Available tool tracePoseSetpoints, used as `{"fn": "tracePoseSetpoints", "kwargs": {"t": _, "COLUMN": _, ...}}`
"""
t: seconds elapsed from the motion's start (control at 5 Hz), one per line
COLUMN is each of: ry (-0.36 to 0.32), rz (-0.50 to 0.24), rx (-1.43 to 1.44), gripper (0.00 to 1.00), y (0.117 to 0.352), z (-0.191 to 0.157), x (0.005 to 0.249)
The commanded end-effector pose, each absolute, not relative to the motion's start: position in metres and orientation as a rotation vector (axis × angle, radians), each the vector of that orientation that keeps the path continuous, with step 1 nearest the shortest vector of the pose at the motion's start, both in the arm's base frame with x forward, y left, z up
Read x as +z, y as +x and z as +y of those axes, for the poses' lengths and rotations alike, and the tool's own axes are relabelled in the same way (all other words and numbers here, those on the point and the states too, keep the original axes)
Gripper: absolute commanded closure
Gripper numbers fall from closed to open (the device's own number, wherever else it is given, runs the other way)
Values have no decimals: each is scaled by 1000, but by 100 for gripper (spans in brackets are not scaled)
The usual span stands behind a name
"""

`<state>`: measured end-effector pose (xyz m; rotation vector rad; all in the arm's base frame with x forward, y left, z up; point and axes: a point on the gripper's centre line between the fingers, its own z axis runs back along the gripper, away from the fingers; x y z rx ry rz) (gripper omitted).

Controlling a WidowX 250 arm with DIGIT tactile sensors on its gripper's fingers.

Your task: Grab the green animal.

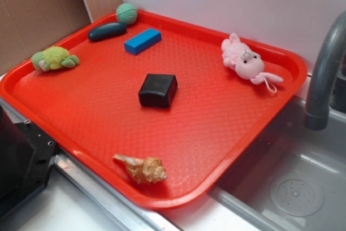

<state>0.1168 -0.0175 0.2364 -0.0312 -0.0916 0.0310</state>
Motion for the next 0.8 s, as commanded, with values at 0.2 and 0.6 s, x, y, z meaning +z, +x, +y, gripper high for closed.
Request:
{"fn": "tracePoseSetpoints", "kwargs": {"t": 0.2, "ry": -54, "rz": -3, "rx": -216, "gripper": 0, "y": 139, "z": 2, "x": 214}}
{"fn": "tracePoseSetpoints", "kwargs": {"t": 0.6, "ry": 77, "rz": 80, "rx": -717, "gripper": 0, "y": 148, "z": 50, "x": 168}}
